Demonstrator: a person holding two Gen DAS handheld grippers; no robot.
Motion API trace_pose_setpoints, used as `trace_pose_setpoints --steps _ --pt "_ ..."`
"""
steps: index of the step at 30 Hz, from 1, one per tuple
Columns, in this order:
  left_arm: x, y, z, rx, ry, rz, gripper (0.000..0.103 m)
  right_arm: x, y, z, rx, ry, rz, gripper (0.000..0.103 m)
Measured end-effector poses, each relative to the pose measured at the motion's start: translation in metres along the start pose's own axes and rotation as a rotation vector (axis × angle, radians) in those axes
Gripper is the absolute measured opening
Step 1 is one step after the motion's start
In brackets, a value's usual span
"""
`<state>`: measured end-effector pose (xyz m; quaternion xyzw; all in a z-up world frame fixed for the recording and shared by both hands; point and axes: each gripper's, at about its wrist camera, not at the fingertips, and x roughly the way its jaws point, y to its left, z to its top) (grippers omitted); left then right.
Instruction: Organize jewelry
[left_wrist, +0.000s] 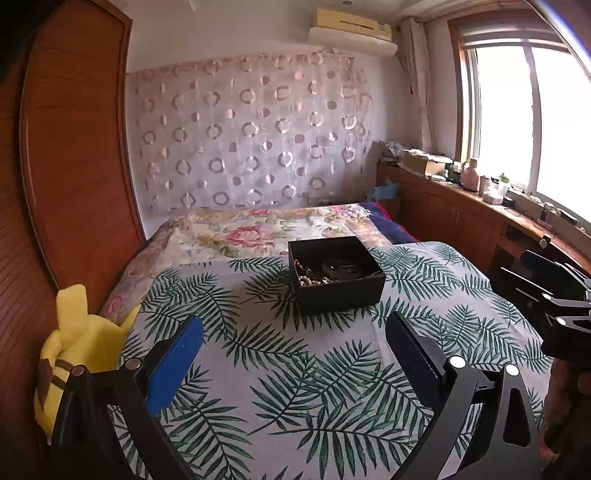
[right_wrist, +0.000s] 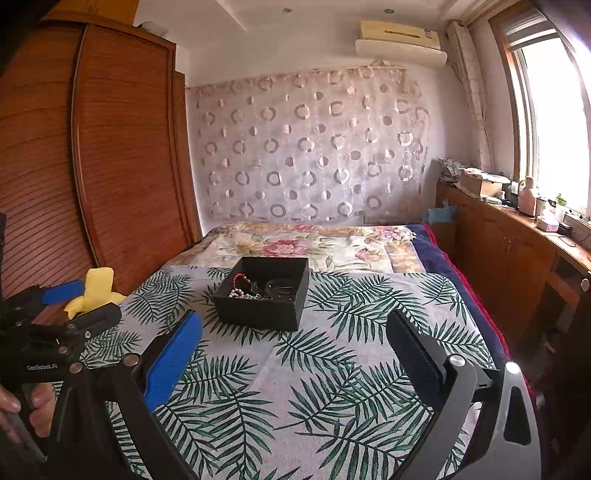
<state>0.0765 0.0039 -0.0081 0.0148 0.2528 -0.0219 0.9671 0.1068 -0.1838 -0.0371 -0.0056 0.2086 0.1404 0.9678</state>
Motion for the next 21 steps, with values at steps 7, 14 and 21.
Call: trace_pose_setpoints --steps 7,14,21 --pt "-0.0007 -0.0001 -0.0002 -0.002 -0.003 0.001 0.095 0.0013 0.0006 -0.0030 0.003 0.002 -0.007 0.100" --pt "-0.0019 -0.0021 -0.0016 -0.008 -0.008 0.003 0.095 0.0025 -0.0020 -0.0055 0.009 0.005 -0.011 0.100" --pt "-0.0024 -0.0013 -0.0008 -0.009 -0.011 0.003 0.095 0.0022 -0.0017 -0.0043 0.007 0.004 -0.012 0.100"
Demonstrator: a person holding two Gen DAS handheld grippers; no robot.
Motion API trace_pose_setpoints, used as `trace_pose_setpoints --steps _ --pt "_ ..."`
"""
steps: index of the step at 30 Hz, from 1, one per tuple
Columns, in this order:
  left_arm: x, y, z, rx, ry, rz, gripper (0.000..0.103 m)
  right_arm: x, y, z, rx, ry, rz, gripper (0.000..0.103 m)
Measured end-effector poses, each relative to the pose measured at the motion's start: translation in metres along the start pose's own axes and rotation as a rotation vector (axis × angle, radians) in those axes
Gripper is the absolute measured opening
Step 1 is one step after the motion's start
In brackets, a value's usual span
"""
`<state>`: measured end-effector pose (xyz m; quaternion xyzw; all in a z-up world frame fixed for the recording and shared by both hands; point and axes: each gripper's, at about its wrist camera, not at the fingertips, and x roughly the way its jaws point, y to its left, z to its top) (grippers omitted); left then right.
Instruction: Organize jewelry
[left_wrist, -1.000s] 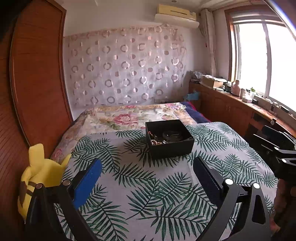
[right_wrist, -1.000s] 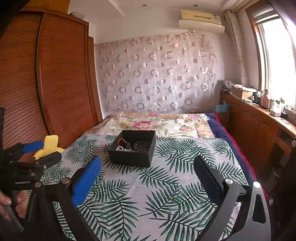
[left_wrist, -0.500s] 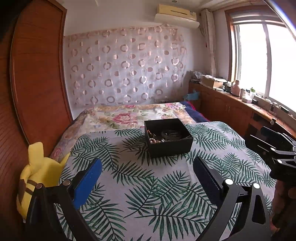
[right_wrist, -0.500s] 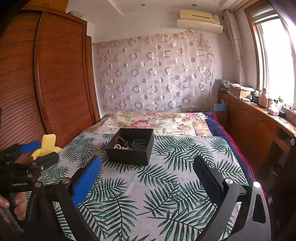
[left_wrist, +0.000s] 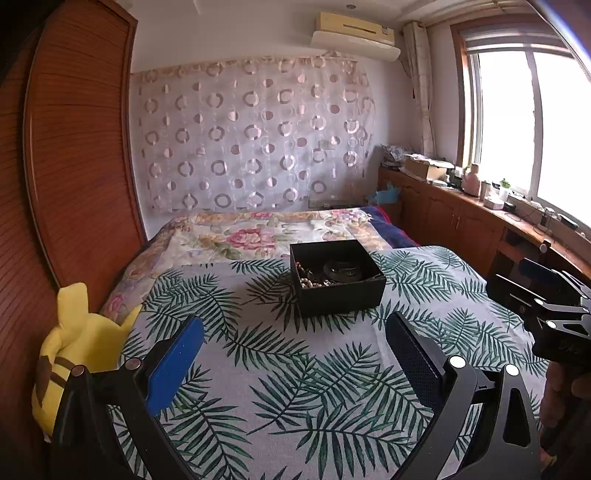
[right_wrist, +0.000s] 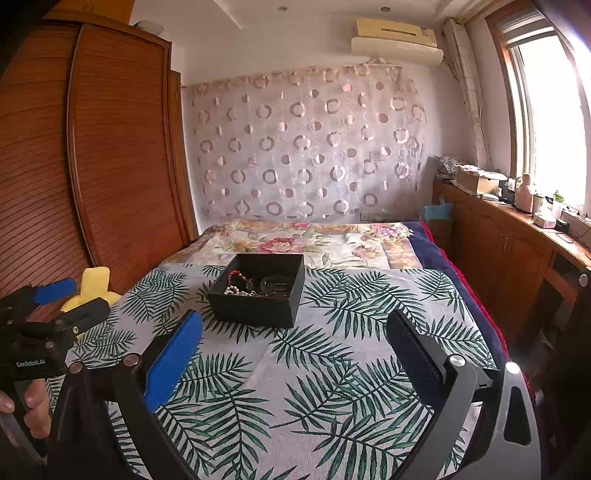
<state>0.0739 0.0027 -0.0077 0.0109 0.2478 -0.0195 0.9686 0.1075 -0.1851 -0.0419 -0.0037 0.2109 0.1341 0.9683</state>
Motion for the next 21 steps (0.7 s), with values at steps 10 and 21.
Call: trace_pose_setpoints --steps 10,21 --pt "-0.0049 -0.0004 0.0033 -0.001 -0.008 -0.002 0.095 -0.0001 -0.0002 -0.0003 -0.001 0.000 0.001 0.100" --pt "-0.0047 -0.0008 0.0020 -0.001 -0.009 -0.002 0.095 0.0000 -0.0001 0.0000 0.002 0.001 0.001 0.100"
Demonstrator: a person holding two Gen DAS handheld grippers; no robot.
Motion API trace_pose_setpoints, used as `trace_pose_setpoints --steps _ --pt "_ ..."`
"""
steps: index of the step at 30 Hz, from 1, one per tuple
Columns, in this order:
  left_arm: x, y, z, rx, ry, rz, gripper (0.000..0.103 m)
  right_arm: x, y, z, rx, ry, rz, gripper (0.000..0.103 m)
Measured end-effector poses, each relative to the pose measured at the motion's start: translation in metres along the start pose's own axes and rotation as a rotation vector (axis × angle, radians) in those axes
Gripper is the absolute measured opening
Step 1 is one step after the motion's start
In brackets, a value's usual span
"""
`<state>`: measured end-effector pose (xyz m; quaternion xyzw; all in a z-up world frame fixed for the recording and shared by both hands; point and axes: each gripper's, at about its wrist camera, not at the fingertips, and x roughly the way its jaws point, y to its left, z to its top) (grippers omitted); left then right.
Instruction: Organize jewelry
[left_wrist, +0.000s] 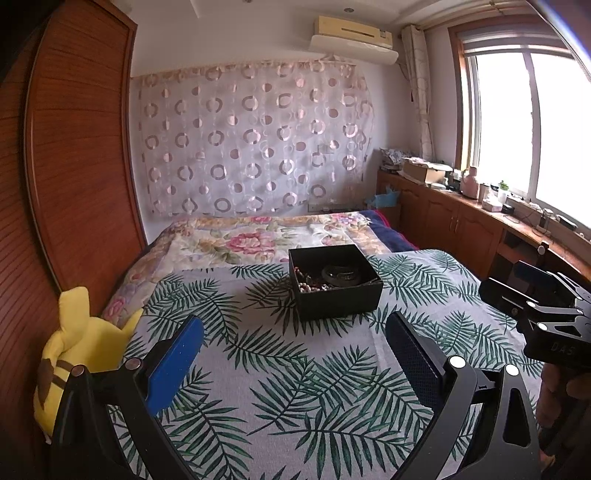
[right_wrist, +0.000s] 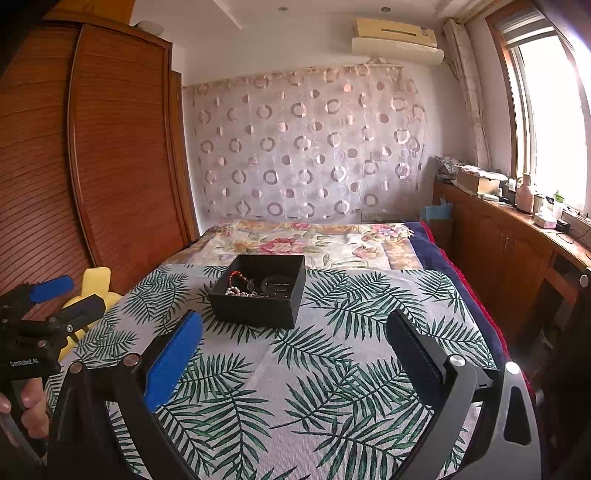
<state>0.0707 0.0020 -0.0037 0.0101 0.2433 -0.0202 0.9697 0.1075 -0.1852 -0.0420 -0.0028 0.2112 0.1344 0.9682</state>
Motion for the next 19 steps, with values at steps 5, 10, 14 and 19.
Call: trace_pose_setpoints --steps 5,10,14,19 --pt "0.0000 -0.0002 -0.0005 0.001 -0.001 0.000 0.095 0.0000 0.0000 -0.0004 -0.002 0.000 0.000 0.100" --pt "-0.0006 0.0000 0.0004 0.000 -0.001 0.000 0.095 0.0002 0.0003 0.0005 -0.001 0.000 0.001 0.100" --pt "0.0000 -0.0001 0.0001 -0.001 0.001 0.002 0.095 0.0006 0.0001 -0.0004 -0.001 0.000 0.001 0.100" --pt "-0.0035 -0.0003 0.0061 -0.002 0.002 -0.002 0.095 0.0000 0.0000 0.0006 -0.001 0.001 0.000 0.100"
